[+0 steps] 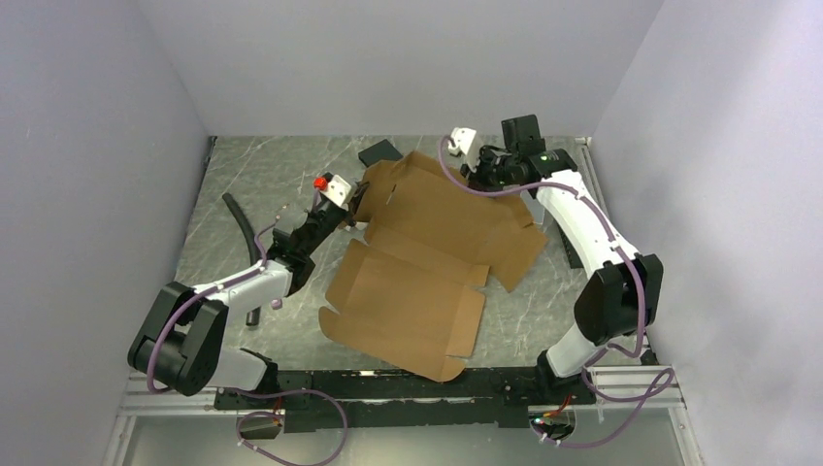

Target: Fold the paper box

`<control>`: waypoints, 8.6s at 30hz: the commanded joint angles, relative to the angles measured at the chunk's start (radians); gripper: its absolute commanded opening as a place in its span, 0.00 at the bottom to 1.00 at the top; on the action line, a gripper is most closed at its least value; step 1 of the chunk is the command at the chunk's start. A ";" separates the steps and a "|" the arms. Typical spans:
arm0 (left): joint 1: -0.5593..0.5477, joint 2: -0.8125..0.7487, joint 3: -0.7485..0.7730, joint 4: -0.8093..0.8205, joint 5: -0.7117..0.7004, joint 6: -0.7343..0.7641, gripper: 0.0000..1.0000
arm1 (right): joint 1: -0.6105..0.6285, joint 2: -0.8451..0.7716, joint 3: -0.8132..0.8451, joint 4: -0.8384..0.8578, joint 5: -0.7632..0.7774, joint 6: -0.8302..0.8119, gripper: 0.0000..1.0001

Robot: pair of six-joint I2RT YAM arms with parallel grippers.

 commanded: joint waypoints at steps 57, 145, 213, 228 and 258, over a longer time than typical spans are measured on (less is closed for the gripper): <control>0.254 0.428 0.236 -0.030 0.319 -0.315 0.65 | 0.173 -0.087 -0.524 0.794 0.528 -0.499 0.04; 0.197 0.705 0.509 0.198 0.715 -0.304 0.77 | 0.196 0.066 -0.565 1.059 0.626 -0.418 0.07; 0.025 0.383 0.251 -0.101 0.032 -0.330 0.49 | 0.281 -0.104 -0.585 0.891 0.610 -0.186 0.29; 0.025 0.377 0.236 -0.102 0.050 -0.292 0.15 | 0.142 -0.143 -0.523 0.766 0.415 -0.119 0.27; 0.025 0.345 0.219 -0.100 0.091 -0.280 0.19 | 0.005 -0.019 -0.299 0.428 0.166 -0.290 0.42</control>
